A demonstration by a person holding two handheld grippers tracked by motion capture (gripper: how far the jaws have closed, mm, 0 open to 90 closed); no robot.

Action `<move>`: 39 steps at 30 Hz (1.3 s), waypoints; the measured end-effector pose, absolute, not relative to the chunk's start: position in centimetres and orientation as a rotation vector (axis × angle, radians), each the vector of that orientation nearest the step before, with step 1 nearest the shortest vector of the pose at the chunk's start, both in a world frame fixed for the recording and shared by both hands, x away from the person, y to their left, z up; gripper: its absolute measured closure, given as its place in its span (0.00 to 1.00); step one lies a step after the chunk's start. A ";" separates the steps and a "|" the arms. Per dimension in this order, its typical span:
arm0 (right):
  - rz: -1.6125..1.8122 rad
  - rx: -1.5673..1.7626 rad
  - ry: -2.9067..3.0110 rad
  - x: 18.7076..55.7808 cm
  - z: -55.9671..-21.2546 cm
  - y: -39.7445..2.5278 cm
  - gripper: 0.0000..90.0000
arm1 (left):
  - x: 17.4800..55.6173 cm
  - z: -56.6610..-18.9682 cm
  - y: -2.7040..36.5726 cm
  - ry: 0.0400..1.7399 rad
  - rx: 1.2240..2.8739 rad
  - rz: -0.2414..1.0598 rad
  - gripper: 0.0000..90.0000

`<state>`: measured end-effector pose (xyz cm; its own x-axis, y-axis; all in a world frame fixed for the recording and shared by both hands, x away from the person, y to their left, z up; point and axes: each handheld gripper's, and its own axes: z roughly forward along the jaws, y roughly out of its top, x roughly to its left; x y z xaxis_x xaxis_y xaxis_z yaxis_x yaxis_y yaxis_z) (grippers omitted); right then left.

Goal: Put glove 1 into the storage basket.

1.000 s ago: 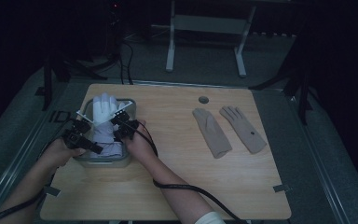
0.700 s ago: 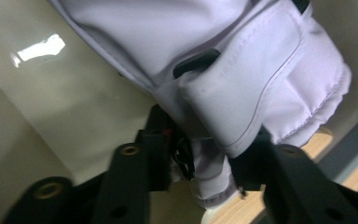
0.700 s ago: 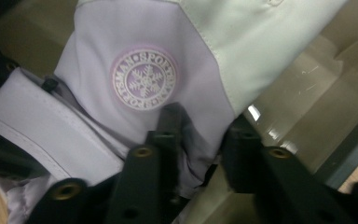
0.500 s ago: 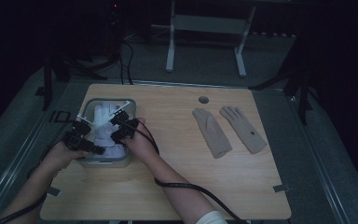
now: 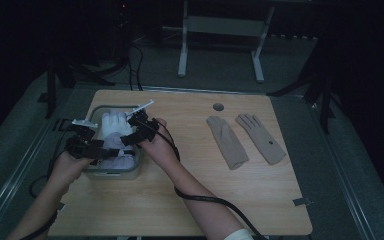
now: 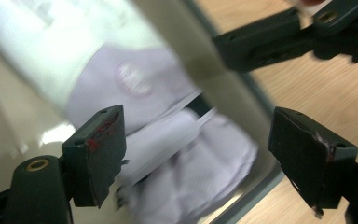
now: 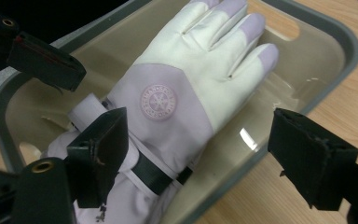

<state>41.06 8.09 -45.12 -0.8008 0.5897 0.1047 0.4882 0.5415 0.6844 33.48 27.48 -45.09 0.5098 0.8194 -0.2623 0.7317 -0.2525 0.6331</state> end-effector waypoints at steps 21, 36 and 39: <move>1.078 1.000 2.533 41.3 -44.2 -0.1 0.20 | 33.8 -44.5 19.1 1.041 2.094 0.133 0.21; 1.067 0.999 2.481 40.7 -43.9 -6.0 0.18 | 33.2 -45.2 13.9 0.892 2.130 0.130 0.16; 1.075 1.012 2.461 40.5 -44.0 -7.1 0.17 | 33.1 -45.5 13.1 0.879 2.137 0.136 0.15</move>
<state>40.52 -7.14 -44.03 -0.7190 0.6944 0.0288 0.4930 0.4805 0.7253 33.14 13.05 -45.53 0.7525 0.6311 -0.1883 0.5445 -0.4353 0.7170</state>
